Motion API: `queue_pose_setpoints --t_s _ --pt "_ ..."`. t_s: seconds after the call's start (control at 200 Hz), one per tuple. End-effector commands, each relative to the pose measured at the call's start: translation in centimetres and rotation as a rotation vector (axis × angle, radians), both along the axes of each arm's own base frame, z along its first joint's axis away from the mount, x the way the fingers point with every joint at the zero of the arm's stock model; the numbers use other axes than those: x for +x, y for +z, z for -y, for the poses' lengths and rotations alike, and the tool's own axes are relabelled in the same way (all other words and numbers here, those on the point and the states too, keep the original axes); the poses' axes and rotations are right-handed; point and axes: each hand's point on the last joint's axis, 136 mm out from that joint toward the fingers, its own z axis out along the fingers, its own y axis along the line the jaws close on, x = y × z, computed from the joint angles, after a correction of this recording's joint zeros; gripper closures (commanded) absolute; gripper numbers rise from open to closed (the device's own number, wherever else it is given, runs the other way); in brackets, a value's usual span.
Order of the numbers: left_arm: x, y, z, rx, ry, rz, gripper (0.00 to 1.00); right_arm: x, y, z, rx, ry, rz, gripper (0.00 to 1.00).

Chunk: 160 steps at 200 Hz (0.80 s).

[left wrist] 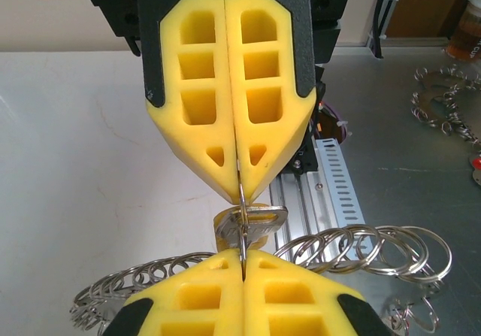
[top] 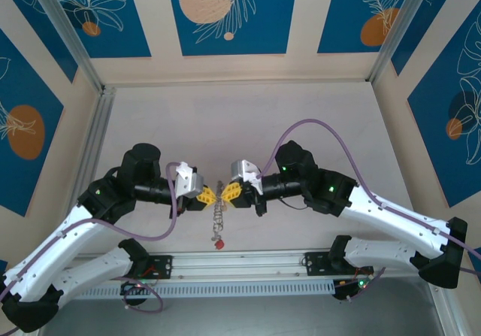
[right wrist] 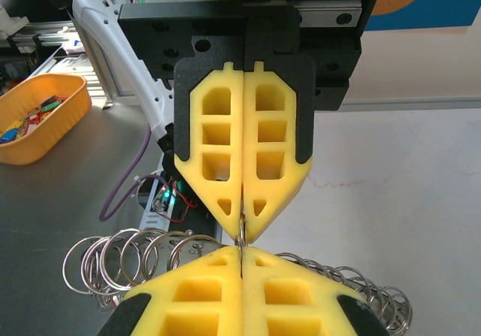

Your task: Put the keys on the keyring

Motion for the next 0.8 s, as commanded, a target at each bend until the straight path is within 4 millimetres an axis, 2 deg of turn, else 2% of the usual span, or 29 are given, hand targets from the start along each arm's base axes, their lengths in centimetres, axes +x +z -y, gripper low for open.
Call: queue_pose_setpoints --t_s 0.0,0.795 --pt "-0.8 2.3 0.2 -0.088 -0.052 0.056 1.0 0.3 -0.9 -0.6 -0.022 -0.001 0.011 1.0" --pt "-1.1 2.7 0.1 -0.106 -0.06 0.06 1.0 1.9 -2.5 -1.4 -0.06 -0.053 0.017 1.0"
